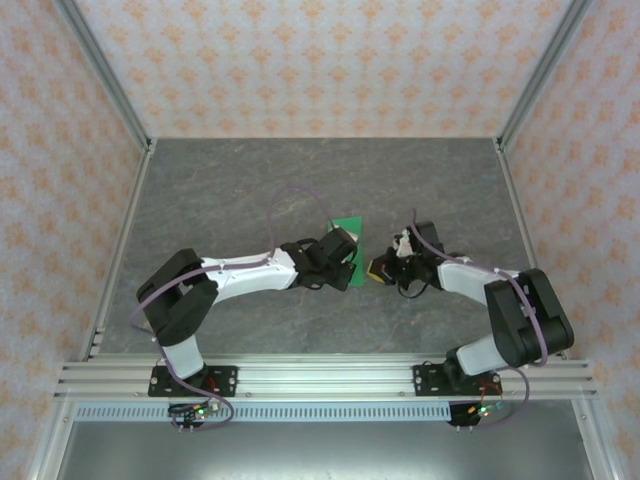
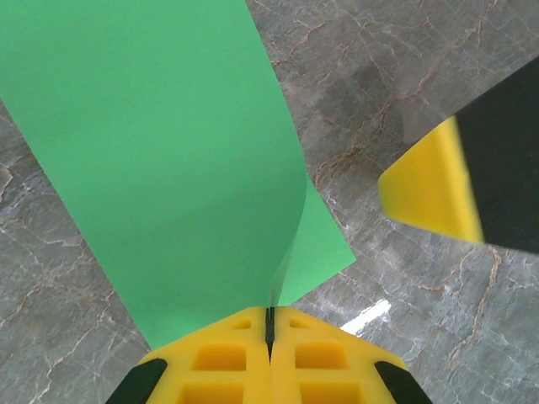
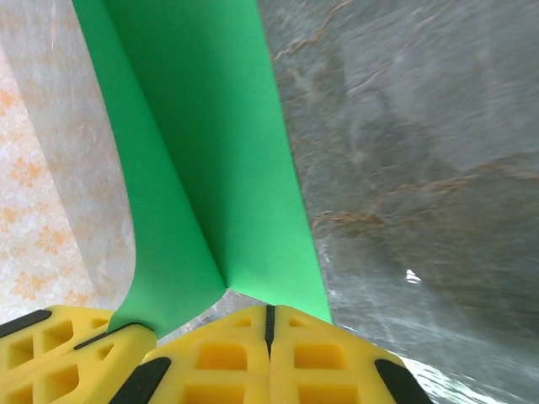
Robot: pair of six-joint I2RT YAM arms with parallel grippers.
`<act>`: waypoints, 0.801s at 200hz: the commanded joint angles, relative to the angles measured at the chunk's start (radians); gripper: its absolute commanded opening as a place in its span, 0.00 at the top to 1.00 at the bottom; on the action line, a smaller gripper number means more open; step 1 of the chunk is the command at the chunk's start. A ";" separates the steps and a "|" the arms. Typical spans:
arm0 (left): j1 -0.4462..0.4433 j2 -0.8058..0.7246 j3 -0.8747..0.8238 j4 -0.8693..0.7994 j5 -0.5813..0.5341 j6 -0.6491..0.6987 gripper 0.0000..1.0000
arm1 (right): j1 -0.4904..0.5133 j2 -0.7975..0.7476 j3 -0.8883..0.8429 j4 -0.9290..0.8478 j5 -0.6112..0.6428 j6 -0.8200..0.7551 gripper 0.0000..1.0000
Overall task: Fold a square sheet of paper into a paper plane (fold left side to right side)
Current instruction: Fold the triangle a second time at the center of the table.
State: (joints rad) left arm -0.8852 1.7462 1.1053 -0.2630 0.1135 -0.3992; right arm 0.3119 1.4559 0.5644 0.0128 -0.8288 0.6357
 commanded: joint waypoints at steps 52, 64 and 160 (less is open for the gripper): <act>0.048 -0.039 -0.015 -0.014 0.062 0.004 1.00 | 0.048 0.094 0.020 0.066 0.006 0.041 1.00; 0.055 -0.038 -0.013 -0.021 0.068 0.009 1.00 | 0.048 0.109 0.024 0.046 0.012 0.032 1.00; 0.119 0.032 0.065 -0.126 0.130 0.101 1.00 | 0.057 0.162 0.086 -0.196 0.132 -0.095 1.00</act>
State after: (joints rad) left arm -0.7883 1.7451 1.1290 -0.3271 0.2150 -0.3454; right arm 0.3653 1.5963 0.6403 -0.0708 -0.7902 0.5957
